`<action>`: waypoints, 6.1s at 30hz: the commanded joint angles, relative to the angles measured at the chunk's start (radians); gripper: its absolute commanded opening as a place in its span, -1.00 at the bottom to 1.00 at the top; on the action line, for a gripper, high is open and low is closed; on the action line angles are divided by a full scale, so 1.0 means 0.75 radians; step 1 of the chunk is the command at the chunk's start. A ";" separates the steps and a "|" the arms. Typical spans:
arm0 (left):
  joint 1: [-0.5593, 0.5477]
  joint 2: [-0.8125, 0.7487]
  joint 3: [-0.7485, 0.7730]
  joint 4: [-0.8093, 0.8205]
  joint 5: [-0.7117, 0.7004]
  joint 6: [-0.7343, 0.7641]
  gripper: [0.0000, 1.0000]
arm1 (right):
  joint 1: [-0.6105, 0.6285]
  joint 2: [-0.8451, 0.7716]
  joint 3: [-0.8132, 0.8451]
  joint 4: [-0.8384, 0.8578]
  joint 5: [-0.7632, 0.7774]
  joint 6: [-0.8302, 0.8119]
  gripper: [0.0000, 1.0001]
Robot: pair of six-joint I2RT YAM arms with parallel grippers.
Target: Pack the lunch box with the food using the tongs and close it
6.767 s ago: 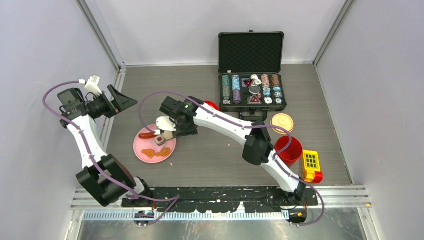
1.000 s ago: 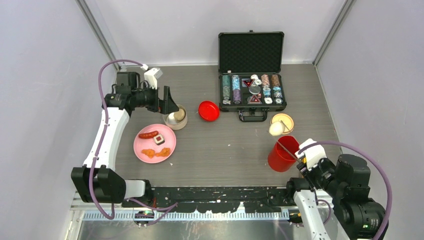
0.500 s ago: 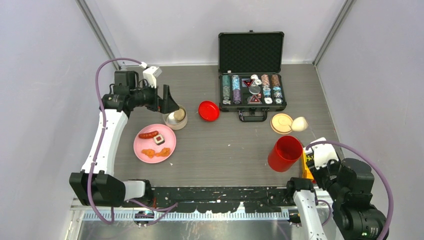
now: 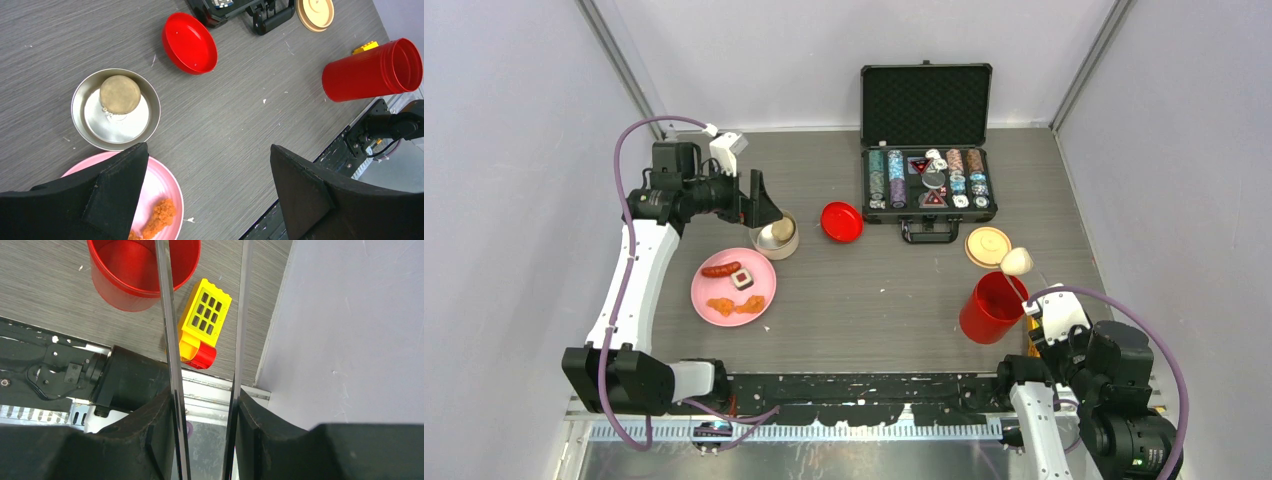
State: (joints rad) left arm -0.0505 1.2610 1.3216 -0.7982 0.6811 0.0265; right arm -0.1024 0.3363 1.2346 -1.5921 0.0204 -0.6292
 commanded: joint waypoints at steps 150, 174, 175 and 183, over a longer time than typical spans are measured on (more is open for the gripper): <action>0.436 0.035 0.027 0.115 -0.509 -0.536 0.97 | 1.761 2.371 0.928 1.036 0.090 1.408 0.01; 0.447 0.052 0.023 0.125 -0.491 -0.546 0.97 | 1.771 2.288 0.975 0.953 0.129 1.301 -0.54; 0.447 0.054 0.022 0.124 -0.486 -0.548 0.97 | 1.770 2.257 0.961 0.957 0.121 1.287 -0.56; 0.446 0.058 0.016 0.134 -0.474 -0.557 0.97 | 1.734 2.048 0.864 1.017 0.036 1.100 -0.63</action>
State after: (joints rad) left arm 0.2771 1.3209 1.3384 -0.7483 0.3012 -0.3859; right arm 1.2179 2.0041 1.8713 -0.8909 0.0658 0.2882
